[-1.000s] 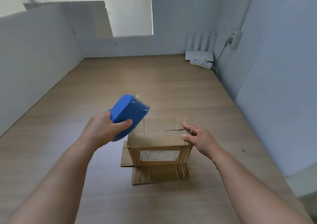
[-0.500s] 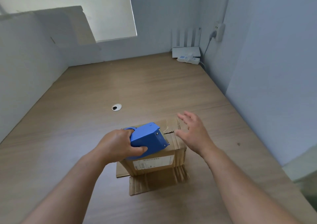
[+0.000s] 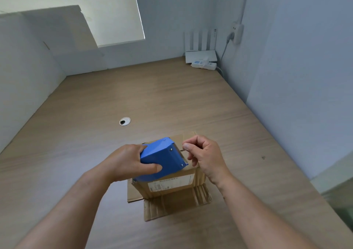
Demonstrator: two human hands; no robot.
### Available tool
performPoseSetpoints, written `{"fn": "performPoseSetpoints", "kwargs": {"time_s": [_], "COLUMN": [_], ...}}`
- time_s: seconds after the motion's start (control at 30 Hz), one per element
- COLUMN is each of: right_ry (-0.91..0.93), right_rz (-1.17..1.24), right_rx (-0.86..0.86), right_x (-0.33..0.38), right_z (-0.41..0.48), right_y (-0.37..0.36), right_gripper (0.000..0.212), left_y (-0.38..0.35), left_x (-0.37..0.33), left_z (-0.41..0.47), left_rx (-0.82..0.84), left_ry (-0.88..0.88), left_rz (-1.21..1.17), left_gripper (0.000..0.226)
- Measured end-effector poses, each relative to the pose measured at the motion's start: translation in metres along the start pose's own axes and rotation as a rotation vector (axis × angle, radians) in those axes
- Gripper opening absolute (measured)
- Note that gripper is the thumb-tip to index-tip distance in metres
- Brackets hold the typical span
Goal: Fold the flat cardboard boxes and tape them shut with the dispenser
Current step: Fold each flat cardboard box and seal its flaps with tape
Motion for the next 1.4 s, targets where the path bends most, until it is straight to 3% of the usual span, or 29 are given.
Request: {"fn": "performPoseSetpoints", "kwargs": {"time_s": [0.13,0.23,0.4,0.57,0.7,0.8,0.97,1.13,1.23,1.3,1.33,1.4], "right_ry": [-0.058,-0.159,-0.336,-0.45,-0.506,-0.519,-0.485,-0.559,-0.582,-0.61,-0.591,-0.449], "right_rz": [-0.022,-0.013,0.028,0.035,0.021,0.017,0.014,0.114,-0.021,-0.201,-0.251,-0.302], "right_rx": [-0.109,-0.244,-0.273,-0.204,-0.176,-0.176,-0.159,-0.081,-0.094,-0.144,-0.17,-0.216], "right_x": [-0.003,-0.013,-0.032,-0.045,-0.056,-0.06,-0.062,-0.075,-0.071,-0.074,-0.073,-0.065], "right_z": [-0.003,0.001,0.012,0.021,0.022,0.026,0.033,0.029,0.028,0.028,0.026,0.025], "right_y": [0.0,0.019,0.039,0.036,0.032,0.031,0.032,0.015,0.014,0.025,0.03,0.032], "right_gripper": [0.015,0.018,0.019,0.013,0.011,0.01,0.012,0.019,0.019,0.045,0.046,0.028], "left_y": [0.002,0.008,0.0,-0.001,-0.003,-0.006,-0.007,-0.009,-0.01,-0.011,-0.011,-0.011], "left_x": [-0.005,-0.002,-0.006,-0.005,-0.002,-0.002,-0.008,-0.007,-0.007,-0.008,-0.008,-0.008], "left_z": [0.013,0.018,0.029,0.03,0.032,0.035,0.038,0.037,0.037,0.038,0.037,0.037], "left_rx": [0.035,0.037,0.102,0.12,0.089,0.08,0.059,0.05,0.035,0.039,0.041,0.046], "left_ry": [0.023,0.073,0.131,0.123,0.133,0.154,0.188,0.219,0.23,0.243,0.25,0.262], "left_rz": [0.025,0.004,0.107,0.099,0.168,0.186,0.183,0.18,0.222,0.237,0.233,0.225], "left_gripper": [0.095,0.105,0.07,0.096,0.067,0.072,0.051,0.061,0.058,0.059,0.063,0.071]}}
Point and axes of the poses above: each hand's wrist, its own z-axis towards the middle knuckle, its own y-axis out of the back of the hand, x = y × z, the point moved 4 cm from there along z, towards the middle knuckle, and after that the axes turned 13 degrees about -z, right-handed, at the moved point
